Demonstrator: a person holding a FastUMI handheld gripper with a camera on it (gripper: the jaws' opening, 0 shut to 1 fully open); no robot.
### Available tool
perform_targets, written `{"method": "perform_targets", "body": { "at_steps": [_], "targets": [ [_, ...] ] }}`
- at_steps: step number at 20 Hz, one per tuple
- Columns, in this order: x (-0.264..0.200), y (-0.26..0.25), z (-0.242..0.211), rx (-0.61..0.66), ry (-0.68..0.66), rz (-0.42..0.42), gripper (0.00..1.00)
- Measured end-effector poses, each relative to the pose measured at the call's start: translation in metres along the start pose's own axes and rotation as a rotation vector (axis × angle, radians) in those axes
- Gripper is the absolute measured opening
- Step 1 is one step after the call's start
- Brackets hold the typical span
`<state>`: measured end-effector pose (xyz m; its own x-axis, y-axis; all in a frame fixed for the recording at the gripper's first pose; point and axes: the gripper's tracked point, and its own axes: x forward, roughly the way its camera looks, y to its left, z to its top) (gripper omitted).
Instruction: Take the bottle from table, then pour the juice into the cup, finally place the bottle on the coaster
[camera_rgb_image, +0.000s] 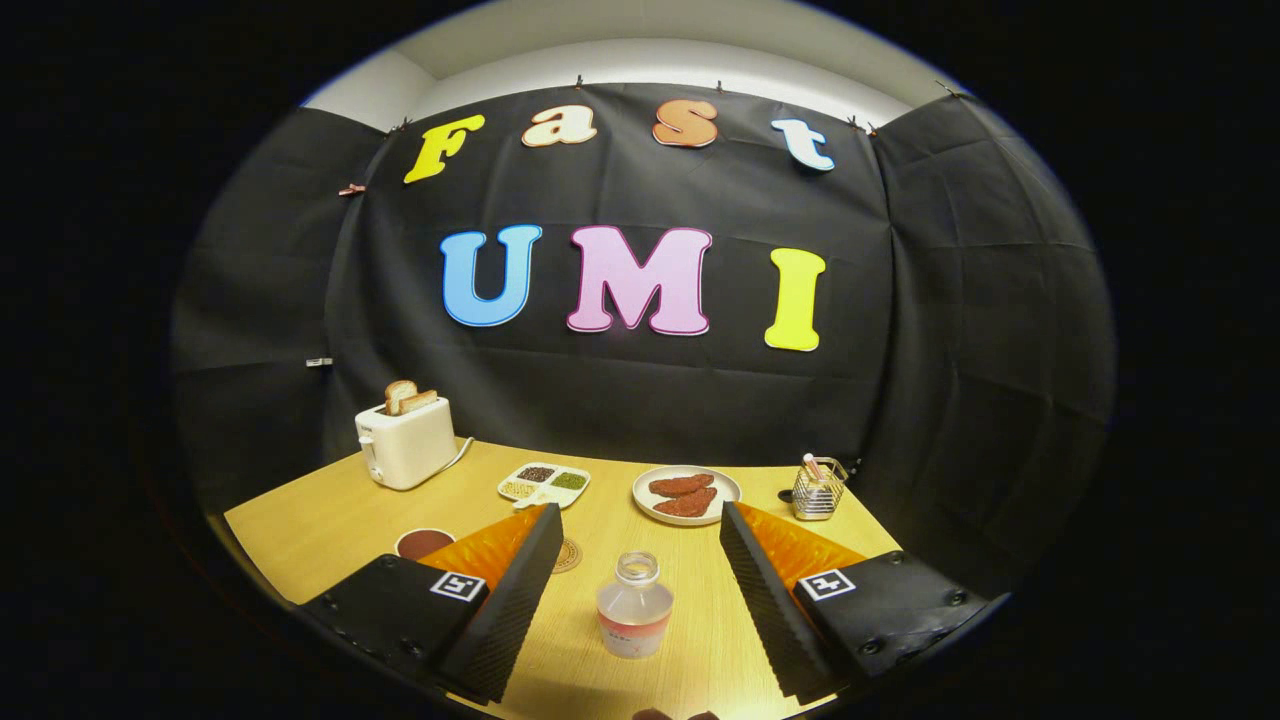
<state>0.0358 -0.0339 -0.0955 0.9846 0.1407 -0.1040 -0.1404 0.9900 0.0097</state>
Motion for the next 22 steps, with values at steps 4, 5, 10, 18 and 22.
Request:
{"method": "perform_targets", "body": {
  "at_steps": [4, 5, 10, 18, 22],
  "targets": [
    [0.010, -0.001, -0.016, -0.001, 0.014, 0.016, 0.97],
    [0.012, 0.000, -0.021, 0.000, 0.020, 0.022, 0.97],
    [0.028, 0.000, -0.047, -0.016, 0.035, 0.035, 0.97],
    [0.051, -0.001, -0.101, 0.006, 0.097, 0.035, 0.98],
    [0.059, 0.000, -0.126, 0.012, 0.139, 0.030, 0.97]
  ]
}}
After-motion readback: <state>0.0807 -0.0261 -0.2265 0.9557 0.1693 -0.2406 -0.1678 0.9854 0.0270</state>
